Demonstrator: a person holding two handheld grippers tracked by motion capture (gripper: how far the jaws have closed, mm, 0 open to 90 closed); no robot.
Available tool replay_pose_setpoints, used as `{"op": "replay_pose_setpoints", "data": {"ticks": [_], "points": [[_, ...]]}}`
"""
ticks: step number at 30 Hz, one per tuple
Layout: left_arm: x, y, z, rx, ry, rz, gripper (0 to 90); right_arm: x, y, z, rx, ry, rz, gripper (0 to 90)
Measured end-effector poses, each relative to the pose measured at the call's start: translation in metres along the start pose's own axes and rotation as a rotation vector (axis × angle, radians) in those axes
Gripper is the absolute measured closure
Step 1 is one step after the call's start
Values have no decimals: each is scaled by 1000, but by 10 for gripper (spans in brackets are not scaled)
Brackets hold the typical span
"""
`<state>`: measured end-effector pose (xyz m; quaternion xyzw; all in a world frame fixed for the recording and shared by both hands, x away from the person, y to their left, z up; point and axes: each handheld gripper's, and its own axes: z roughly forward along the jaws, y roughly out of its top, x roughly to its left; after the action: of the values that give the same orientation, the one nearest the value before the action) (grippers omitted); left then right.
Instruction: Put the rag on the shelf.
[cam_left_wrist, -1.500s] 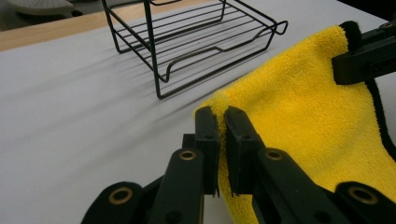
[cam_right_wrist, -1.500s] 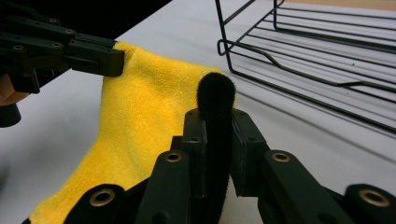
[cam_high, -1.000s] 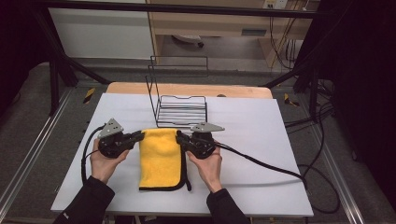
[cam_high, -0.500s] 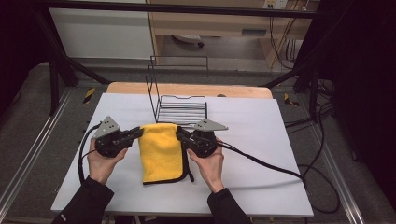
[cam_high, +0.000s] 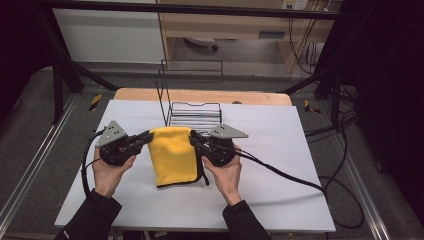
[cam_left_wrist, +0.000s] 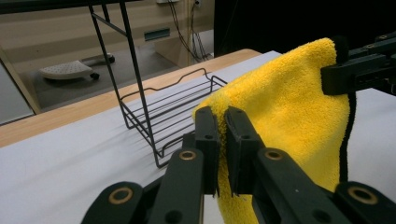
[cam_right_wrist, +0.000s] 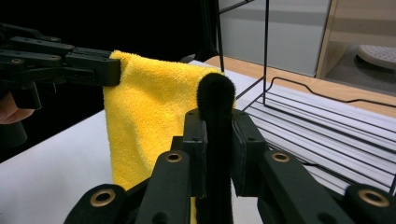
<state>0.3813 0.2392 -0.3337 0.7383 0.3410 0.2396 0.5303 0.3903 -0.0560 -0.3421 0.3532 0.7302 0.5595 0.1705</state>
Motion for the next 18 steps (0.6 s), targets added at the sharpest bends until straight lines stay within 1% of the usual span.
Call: {"op": "replay_pose_setpoints", "data": {"ticks": [5,7,13,18], "points": [[-1,7,-1,-23,1,4,843,0,5,-3,-22,-6,-5,786],[-1,9,-2,-33,0,2,843,-1,7,-4,-31,-6,1,786],[-2,17,-2,-58,4,3,843,0,12,-8,-57,-12,-11,786],[-2,24,-2,-76,9,13,843,0,18,-11,-81,-19,-16,786]]}}
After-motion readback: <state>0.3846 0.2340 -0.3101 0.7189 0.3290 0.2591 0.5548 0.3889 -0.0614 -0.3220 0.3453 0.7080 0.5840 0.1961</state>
